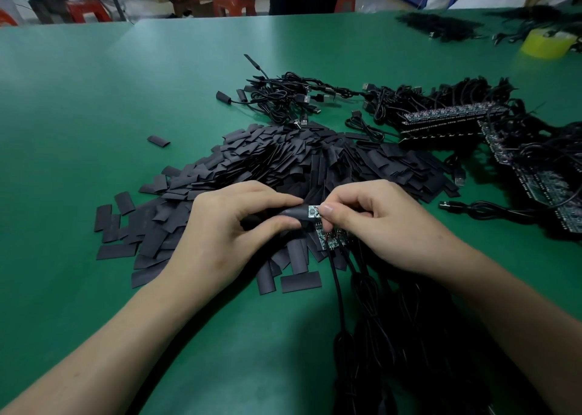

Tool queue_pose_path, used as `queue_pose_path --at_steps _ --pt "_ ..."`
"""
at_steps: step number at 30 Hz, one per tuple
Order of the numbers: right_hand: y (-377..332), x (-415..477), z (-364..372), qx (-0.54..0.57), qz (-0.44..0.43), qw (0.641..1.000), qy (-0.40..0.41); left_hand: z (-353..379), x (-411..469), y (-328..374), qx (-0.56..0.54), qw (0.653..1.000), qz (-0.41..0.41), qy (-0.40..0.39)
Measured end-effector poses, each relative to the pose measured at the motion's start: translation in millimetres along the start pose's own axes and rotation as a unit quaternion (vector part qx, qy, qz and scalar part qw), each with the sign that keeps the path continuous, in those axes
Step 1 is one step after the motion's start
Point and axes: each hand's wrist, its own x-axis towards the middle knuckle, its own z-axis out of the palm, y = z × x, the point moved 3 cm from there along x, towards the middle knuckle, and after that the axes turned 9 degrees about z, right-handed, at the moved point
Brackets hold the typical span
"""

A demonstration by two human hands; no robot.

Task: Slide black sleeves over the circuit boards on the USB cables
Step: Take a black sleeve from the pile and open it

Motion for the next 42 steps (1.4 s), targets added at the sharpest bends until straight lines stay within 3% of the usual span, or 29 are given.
queue_pose_path --at_steps 6,9,13,18,25,31,35,42 --pt "-1.6 0.8 8.4 -0.018 -0.018 1.0 -0.012 6.3 -1.8 2.8 -0.004 0.999 0.029 -0.015" --pt "-1.5 2.4 6.3 -0.04 -0.044 0.998 0.028 5.4 -0.8 1.3 -0.011 1.0 0.016 0.001" --pt "-1.5 -0.7 -2.1 0.01 -0.104 0.99 0.092 4.0 -2.4 -4.8 -0.039 0.998 -0.026 0.035" --pt "-5.1 -3.6 -3.6 -0.05 -0.18 0.972 0.141 6.9 -4.7 -9.5 -0.087 0.994 -0.057 0.043" --pt "-3.9 -5.1 -0.4 -0.071 -0.231 0.955 0.17 9.9 -5.2 -5.8 -0.083 0.994 -0.047 0.049" --pt "-6.9 -6.6 2.0 -0.019 -0.187 0.969 0.159 8.9 -3.1 -0.3 -0.066 0.996 -0.035 0.051" --pt "-0.5 -2.2 -3.8 0.11 -0.082 0.985 0.108 6.0 -2.8 1.0 -0.05 0.996 -0.03 0.063" --pt "2.7 0.9 -1.4 0.146 -0.035 0.988 0.029 3.6 -4.0 5.5 -0.009 0.997 0.002 0.071"
